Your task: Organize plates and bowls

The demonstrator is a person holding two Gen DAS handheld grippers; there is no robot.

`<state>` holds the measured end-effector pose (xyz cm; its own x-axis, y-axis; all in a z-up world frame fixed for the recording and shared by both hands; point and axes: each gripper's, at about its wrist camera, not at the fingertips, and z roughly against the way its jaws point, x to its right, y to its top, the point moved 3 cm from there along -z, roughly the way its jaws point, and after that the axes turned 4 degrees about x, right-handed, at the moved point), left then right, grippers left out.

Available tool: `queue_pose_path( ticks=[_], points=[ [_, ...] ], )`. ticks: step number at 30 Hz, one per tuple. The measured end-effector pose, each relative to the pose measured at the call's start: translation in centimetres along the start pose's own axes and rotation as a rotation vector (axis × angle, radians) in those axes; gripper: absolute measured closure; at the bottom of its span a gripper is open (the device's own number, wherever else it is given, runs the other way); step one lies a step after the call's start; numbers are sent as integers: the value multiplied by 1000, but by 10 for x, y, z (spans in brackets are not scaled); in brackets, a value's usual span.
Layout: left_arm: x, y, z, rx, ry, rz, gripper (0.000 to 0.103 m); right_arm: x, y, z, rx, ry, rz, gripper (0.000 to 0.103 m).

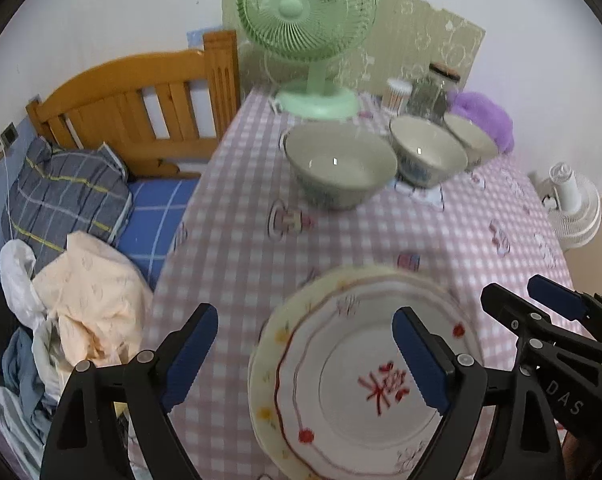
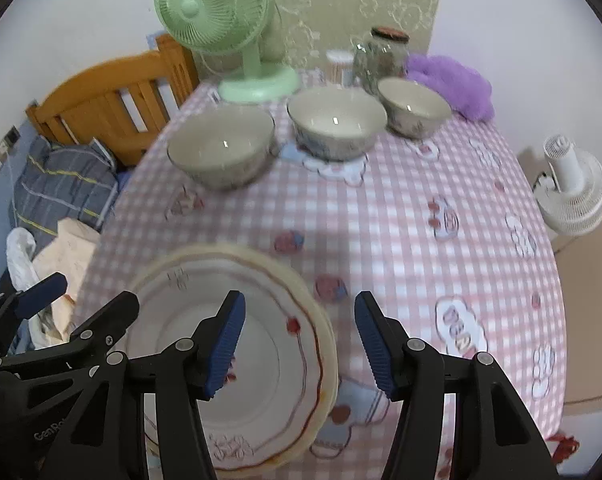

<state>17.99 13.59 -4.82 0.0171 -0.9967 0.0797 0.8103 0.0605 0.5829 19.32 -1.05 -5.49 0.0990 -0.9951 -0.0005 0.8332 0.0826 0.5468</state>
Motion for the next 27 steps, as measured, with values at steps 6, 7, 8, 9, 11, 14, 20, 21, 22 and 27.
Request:
queue_pose_path(
  ticks=[6,7,8,9,11,14,20,21,22,27],
  points=[
    [1,33,-7,49,17,23,12,5,37,-5,33,57,0,43],
    [1,37,-9,55,19,30,12,5,43,-7,39,56,10,43],
    [1,41,-12,58,24,36,12,5,49,-10,47,55,18,43],
    [0,47,-16,60,34,41,12,6,56,-14,54,58,25,43],
    [-2,56,-24,66,57,54,12,7,69,-25,53,77,25,43],
    [-2,71,-38,72,83,48,14,9,88,-39,67,109,12,43],
    [4,99,-65,79,105,7,21,9,121,-66,72,140,-22,43],
    [5,105,-71,78,105,11,21,8,127,-71,75,139,-17,43],
    [6,107,-75,78,105,15,23,7,131,-75,78,138,-14,43],
    [9,116,-99,66,102,19,29,0,145,-104,61,155,-20,43]
  ],
)
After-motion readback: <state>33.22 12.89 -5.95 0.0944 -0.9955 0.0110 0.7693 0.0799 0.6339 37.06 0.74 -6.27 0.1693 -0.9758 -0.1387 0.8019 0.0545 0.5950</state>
